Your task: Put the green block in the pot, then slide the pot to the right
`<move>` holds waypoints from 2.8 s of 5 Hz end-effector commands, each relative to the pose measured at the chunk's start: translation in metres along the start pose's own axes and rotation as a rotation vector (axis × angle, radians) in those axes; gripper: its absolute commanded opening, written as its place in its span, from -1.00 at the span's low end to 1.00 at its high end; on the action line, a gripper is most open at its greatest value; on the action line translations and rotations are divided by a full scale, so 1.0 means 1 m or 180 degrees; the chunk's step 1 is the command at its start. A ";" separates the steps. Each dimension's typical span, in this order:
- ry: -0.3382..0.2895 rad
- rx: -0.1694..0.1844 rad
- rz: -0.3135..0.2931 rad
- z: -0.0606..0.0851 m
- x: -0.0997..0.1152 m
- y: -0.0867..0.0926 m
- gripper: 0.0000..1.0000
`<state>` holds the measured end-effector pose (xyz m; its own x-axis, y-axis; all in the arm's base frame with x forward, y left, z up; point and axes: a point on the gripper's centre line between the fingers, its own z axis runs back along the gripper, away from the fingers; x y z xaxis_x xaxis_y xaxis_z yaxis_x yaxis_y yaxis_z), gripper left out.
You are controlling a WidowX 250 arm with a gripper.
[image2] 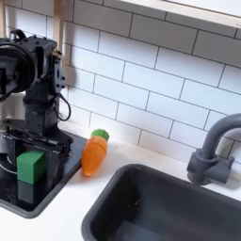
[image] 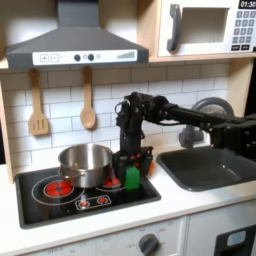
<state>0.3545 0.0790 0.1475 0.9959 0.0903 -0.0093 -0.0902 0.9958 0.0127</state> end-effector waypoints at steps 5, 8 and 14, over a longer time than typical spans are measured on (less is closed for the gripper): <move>0.0088 -0.0058 -0.0076 -0.008 -0.001 0.000 -1.00; -0.0005 -0.0102 -0.0180 0.008 -0.007 0.003 -1.00; -0.0695 0.0020 0.0159 0.077 0.013 0.041 -1.00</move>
<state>0.3632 0.1196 0.2213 0.9708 0.1362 0.1976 -0.1401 0.9901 0.0055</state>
